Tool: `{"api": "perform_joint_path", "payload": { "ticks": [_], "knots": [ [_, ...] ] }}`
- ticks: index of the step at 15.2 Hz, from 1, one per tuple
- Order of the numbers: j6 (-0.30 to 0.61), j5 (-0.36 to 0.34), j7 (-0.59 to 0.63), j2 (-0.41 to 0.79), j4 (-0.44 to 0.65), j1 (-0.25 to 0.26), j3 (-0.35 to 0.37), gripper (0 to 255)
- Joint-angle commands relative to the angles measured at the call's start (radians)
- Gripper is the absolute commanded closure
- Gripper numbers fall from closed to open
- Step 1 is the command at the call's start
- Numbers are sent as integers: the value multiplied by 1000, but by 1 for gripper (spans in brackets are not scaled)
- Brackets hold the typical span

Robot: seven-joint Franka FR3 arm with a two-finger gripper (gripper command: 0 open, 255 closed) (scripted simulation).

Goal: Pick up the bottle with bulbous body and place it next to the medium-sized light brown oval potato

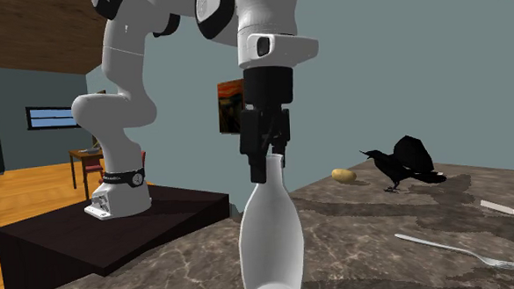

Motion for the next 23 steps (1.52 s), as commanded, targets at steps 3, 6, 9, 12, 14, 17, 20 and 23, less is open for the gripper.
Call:
{"api": "perform_joint_path", "payload": {
  "ticks": [3, 6, 9, 12, 14, 17, 20, 23],
  "knots": [
    [1, 0, 0, 0, -1, 0, 0, 0],
    [1, 0, 0, 0, -1, 0, 0, 255],
    [1, 0, 0, 0, -1, 0, 0, 255],
    [1, 0, 0, 0, -1, 0, 0, 255],
    [1, 0, 0, 0, -1, 0, 0, 255],
    [-34, -5, 3, -16, 19, 1, -2, 255],
    [-69, -9, 7, -30, 40, 2, -3, 255],
    [-105, -13, 9, -43, 63, 2, -5, 255]
  ]
}}
